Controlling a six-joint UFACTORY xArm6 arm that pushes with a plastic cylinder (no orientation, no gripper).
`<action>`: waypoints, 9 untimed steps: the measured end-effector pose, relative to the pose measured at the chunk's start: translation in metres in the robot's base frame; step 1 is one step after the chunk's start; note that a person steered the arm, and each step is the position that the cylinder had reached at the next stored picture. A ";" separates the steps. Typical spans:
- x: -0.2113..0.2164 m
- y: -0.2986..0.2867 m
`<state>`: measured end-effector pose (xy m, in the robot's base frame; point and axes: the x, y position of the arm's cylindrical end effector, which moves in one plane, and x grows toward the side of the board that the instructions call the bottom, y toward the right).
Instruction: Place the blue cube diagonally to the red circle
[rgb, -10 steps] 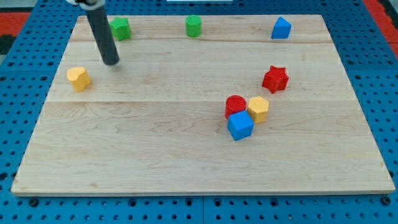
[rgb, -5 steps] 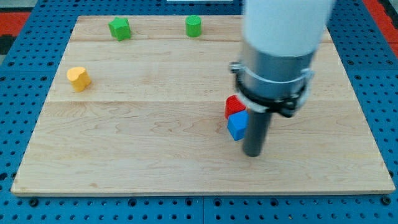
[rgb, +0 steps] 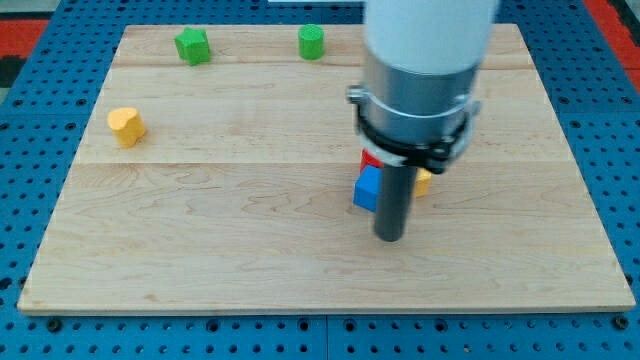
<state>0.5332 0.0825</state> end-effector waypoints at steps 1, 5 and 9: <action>-0.043 -0.003; -0.086 -0.162; -0.171 -0.087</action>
